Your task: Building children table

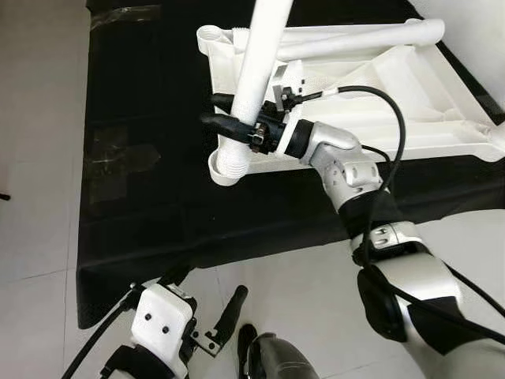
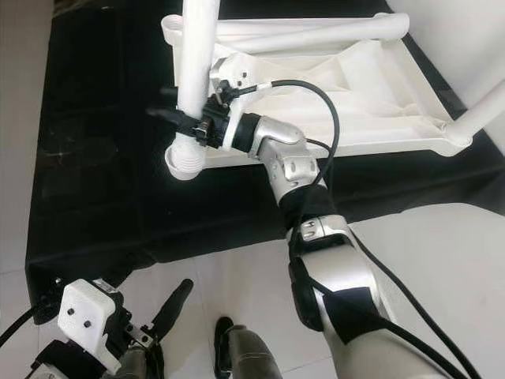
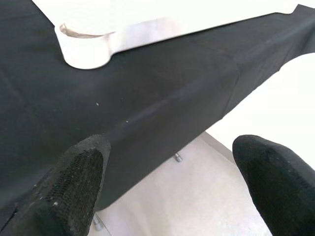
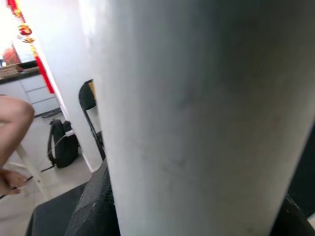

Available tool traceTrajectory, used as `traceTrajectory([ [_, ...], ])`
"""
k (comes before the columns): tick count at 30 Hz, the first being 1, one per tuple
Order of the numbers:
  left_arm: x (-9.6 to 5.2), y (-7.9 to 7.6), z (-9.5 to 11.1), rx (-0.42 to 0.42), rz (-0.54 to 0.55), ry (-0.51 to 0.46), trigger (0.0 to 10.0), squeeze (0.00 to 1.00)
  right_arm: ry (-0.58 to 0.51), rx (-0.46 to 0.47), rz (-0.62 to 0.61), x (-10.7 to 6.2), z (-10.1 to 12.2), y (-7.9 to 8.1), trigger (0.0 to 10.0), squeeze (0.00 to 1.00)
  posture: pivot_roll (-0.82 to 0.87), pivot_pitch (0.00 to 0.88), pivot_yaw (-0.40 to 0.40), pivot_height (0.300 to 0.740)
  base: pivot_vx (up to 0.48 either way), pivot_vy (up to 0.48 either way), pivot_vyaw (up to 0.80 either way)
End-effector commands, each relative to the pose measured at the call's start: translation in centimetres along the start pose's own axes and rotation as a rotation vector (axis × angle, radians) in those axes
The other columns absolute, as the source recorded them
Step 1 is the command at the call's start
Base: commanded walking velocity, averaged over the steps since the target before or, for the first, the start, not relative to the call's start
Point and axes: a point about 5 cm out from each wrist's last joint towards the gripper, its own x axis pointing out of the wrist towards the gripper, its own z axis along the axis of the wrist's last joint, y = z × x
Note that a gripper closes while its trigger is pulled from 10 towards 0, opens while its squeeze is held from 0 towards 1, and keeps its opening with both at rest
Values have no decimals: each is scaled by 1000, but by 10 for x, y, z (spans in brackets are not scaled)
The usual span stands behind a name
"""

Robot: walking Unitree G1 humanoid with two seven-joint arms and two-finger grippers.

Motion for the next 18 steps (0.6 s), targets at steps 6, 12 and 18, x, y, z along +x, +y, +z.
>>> traceTrajectory([
  [6,-3,-3,-2,0,-12,28,10000,0,-45,44,3,12,0,5,10000,0,-128,359,-128,740,0,0,0],
  [12,0,-3,-2,4,-7,24,10000,0,-115,33,-44,28,13,6,10000,0,-132,347,-138,740,0,0,0],
  [18,3,-3,-4,8,-3,21,10000,0,24,-18,-154,26,1,-4,10000,0,-130,322,-147,740,0,0,0],
])
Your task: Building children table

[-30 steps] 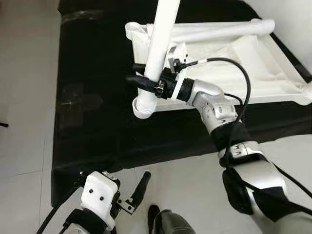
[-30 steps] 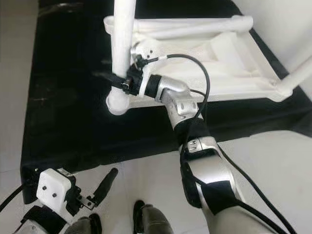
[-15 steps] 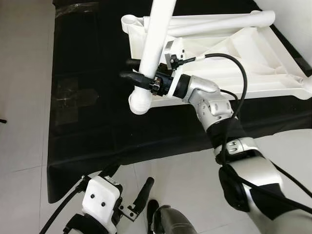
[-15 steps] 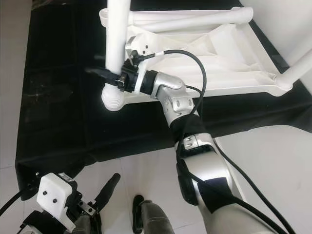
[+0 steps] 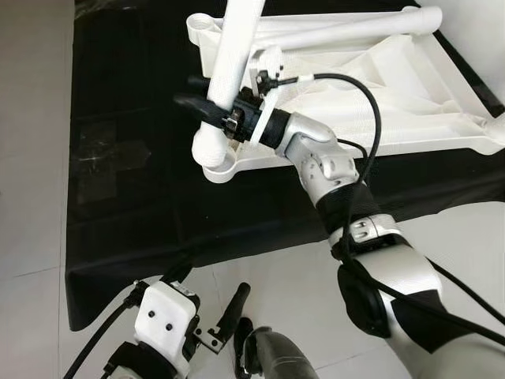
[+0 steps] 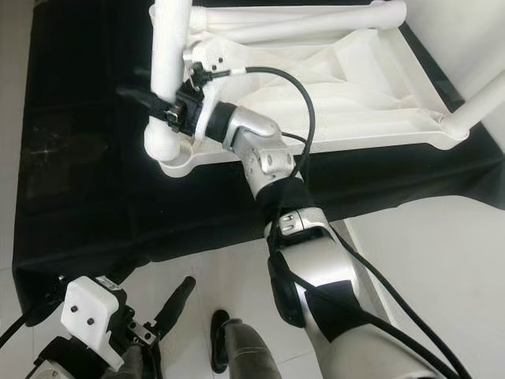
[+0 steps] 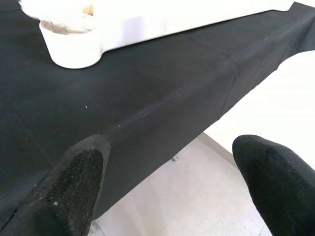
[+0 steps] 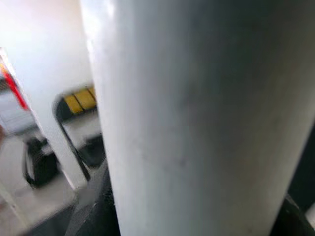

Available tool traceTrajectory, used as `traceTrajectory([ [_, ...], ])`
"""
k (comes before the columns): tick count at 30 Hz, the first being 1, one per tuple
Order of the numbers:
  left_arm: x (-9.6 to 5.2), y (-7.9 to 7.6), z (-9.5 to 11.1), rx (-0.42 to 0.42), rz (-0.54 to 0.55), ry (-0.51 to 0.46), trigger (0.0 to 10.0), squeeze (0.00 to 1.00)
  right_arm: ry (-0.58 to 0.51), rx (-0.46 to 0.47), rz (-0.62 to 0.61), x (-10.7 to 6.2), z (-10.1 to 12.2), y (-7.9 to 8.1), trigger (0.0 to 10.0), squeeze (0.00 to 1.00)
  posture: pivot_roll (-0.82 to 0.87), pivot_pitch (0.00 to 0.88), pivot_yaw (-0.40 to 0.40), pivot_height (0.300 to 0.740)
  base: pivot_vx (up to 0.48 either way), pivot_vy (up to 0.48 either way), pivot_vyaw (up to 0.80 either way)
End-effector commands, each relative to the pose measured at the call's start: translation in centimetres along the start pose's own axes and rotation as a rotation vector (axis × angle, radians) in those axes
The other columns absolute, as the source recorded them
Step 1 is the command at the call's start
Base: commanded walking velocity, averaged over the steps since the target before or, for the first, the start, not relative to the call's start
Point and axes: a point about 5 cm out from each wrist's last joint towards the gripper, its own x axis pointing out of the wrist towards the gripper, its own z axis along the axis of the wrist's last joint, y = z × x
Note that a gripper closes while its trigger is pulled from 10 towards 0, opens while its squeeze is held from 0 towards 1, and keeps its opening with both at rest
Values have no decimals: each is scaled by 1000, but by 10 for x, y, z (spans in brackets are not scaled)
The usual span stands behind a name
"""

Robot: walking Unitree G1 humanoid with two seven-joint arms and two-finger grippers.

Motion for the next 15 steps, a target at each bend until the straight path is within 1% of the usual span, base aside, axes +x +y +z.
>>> traceTrajectory([
  [1,-2,-3,-6,-11,-5,36,10000,0,66,-18,-34,-2,-10,-3,10000,0,-130,322,-147,740,0,0,0],
  [2,-2,-3,-6,-10,-5,35,10000,0,90,-24,-50,-4,-11,-5,10000,0,-132,321,-146,740,0,0,0],
  [10,-1,-3,-6,-9,-5,33,10000,0,125,-2,-49,-9,-14,-9,10000,0,-138,322,-144,740,0,0,0],
  [12,-1,-3,-6,-9,-6,33,10000,0,132,3,-36,-9,-16,-8,10000,0,-139,324,-145,740,0,0,0],
  [14,-1,-3,-6,-9,-5,33,10000,0,139,37,53,-8,-22,2,10000,0,-138,323,-145,740,0,0,0],
  [15,-1,-3,-6,-9,-5,33,10000,0,139,37,53,-8,-22,2,10000,0,-138,323,-145,740,0,0,0],
])
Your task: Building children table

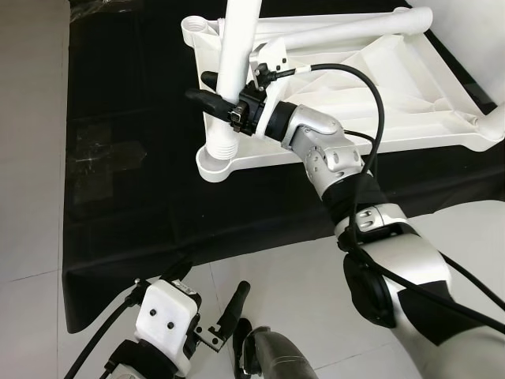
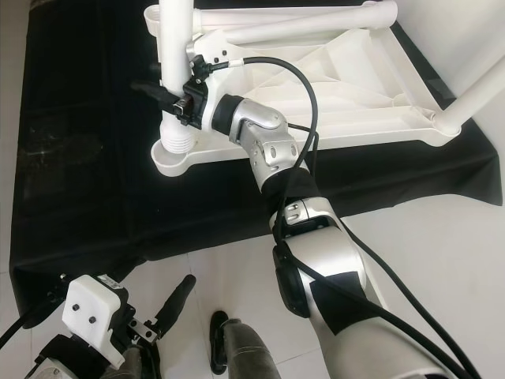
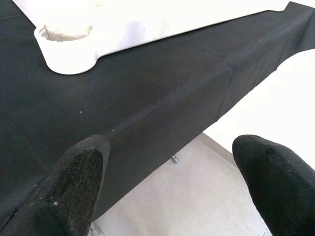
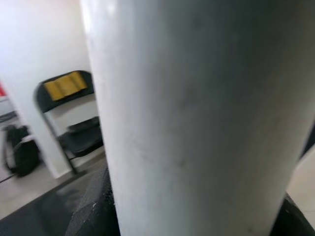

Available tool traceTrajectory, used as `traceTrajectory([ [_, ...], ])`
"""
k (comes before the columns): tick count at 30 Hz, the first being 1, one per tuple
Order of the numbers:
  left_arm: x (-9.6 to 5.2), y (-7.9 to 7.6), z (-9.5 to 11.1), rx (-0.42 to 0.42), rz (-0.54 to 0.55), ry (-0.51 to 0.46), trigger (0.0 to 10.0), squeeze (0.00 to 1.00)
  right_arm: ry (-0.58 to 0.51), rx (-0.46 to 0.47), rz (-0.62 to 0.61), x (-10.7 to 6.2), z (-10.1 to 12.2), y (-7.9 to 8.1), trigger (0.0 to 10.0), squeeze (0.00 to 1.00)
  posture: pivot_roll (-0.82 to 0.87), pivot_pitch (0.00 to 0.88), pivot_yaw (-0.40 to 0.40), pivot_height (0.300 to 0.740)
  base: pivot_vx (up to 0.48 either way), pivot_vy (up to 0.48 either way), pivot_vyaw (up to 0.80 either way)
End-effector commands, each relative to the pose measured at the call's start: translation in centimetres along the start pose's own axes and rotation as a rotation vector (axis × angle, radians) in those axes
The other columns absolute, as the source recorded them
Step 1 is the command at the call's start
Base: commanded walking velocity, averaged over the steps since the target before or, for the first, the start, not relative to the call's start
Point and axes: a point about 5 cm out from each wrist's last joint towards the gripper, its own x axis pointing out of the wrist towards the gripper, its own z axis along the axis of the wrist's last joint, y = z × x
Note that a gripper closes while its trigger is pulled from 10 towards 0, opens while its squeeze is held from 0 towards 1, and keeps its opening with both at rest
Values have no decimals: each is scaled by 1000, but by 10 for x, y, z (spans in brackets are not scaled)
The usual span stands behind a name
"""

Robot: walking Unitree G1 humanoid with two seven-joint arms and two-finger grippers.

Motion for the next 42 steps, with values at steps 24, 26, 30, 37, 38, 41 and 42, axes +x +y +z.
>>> traceTrajectory([
  [24,2,1,-9,-11,11,36,10000,0,65,66,-128,3,-33,9,10000,0,-142,300,-146,740,0,0,0],
  [26,2,2,-9,-9,11,35,10000,0,120,87,-146,-4,-38,5,10000,0,-145,298,-144,740,0,0,0],
  [30,2,2,-9,-9,11,35,10000,0,138,96,-143,-5,-40,4,10000,0,-145,298,-144,740,0,0,0],
  [37,2,2,-8,-11,7,37,10000,0,175,99,51,-5,-51,25,10000,0,-144,311,-145,740,0,0,0],
  [38,1,2,-8,-11,7,37,10000,0,163,97,119,-5,-51,31,10000,0,-142,317,-146,740,0,0,0],
  [41,1,2,-8,-9,9,37,10000,0,133,88,313,-11,-48,48,10000,0,-141,318,-145,740,0,0,0],
  [42,1,2,-8,-9,9,37,10000,0,133,88,313,-11,-48,48,10000,0,-141,318,-145,740,0,0,0],
])
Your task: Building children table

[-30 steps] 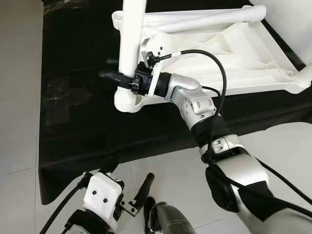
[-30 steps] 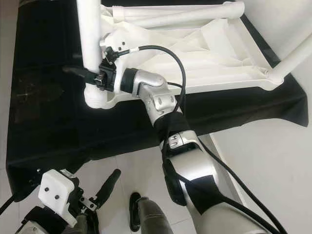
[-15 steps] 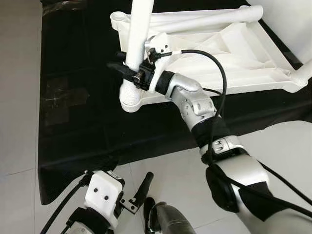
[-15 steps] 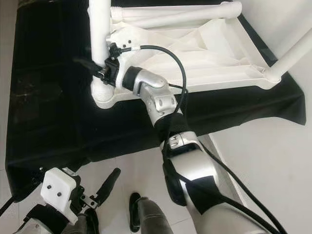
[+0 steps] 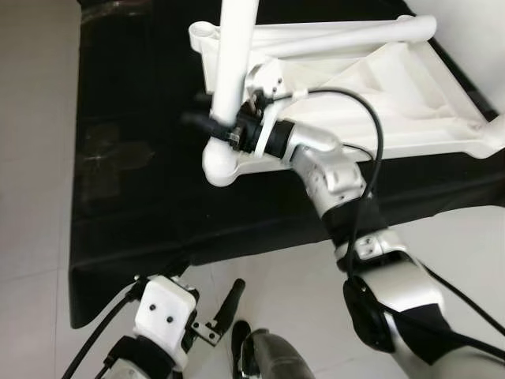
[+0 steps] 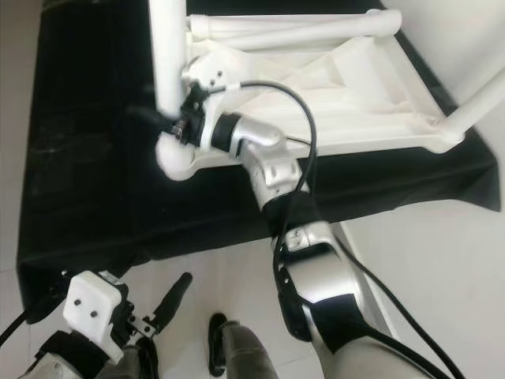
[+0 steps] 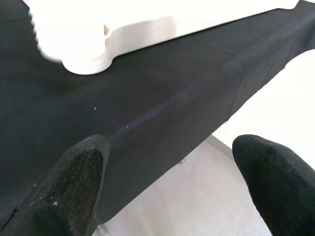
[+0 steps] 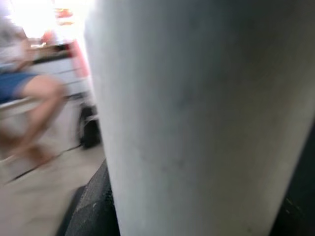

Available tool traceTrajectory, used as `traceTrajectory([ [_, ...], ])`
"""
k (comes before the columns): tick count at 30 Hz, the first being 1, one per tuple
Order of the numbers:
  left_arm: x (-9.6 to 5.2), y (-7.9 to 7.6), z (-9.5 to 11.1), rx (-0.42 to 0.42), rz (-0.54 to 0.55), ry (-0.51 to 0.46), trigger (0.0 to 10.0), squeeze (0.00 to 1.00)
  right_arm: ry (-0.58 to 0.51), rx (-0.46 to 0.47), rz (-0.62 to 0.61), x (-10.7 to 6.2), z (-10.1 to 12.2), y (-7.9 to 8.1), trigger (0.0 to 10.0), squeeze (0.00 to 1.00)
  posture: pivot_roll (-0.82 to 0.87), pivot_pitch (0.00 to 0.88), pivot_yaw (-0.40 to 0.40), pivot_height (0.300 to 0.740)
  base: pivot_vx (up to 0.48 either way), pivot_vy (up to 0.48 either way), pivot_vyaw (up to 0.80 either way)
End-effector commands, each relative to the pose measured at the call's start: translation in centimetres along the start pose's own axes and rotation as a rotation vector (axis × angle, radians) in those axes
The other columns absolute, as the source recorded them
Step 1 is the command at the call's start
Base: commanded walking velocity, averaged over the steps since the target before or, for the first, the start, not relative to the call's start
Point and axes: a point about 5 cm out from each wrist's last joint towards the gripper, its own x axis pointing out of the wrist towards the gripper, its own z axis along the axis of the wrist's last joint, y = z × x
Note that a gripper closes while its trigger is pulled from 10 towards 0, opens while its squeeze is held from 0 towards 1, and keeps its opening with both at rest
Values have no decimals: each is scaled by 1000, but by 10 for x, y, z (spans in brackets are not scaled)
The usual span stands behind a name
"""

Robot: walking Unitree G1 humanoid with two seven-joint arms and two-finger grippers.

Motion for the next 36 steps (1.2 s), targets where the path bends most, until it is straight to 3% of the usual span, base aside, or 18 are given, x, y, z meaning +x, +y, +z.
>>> traceTrajectory([
  [1,-3,-3,-4,-19,-5,29,10000,0,78,103,85,-5,-27,12,10000,0,-140,319,-145,740,0,0,0],
  [5,-3,-2,-4,-19,-6,30,10000,0,120,98,182,-7,-30,20,10000,0,-141,319,-147,740,0,0,0],
  [12,-3,-2,-4,-18,-4,29,10000,0,139,83,169,-8,-30,19,10000,0,-140,321,-148,740,0,0,0],
  [15,-3,-2,-5,-21,-2,30,10000,0,-33,125,42,-5,-6,3,10000,0,-144,315,-148,740,0,0,0],
  [18,-2,-1,-5,-25,0,30,10000,0,-94,150,5,-5,2,-2,10000,0,-146,311,-149,740,0,0,0],
  [19,-2,0,-6,-49,10,43,10000,0,-182,163,-40,-9,14,-8,10000,0,-148,303,-151,740,0,0,0],
  [20,-2,6,-9,-96,49,61,10000,0,-275,170,-111,-16,26,-15,10000,0,-151,290,-146,740,0,0,0],
  [23,2,22,-10,-102,168,73,10000,0,-320,135,-240,-29,30,-24,10000,0,-157,248,-146,740,0,0,0],
  [27,8,41,-9,-56,279,52,10000,0,-322,144,-355,-41,29,-30,10000,0,-158,215,-154,740,0,0,0],
  [29,12,62,-9,-5,415,48,10000,0,-255,145,-492,-50,20,-33,10000,0,-164,194,-156,740,0,0,0],
  [30,12,62,-9,-5,415,48,10000,0,-255,145,-492,-50,20,-33,10000,0,-164,194,-156,740,0,0,0],
  [31,14,76,-11,-4,466,50,10000,0,-124,111,-558,-53,-4,-24,10000,0,-172,163,-157,740,0,0,0],
  [36,17,84,-14,-25,487,47,10000,0,-44,120,-584,-53,-27,-10,10000,0,-173,126,-151,740,0,0,0],
])
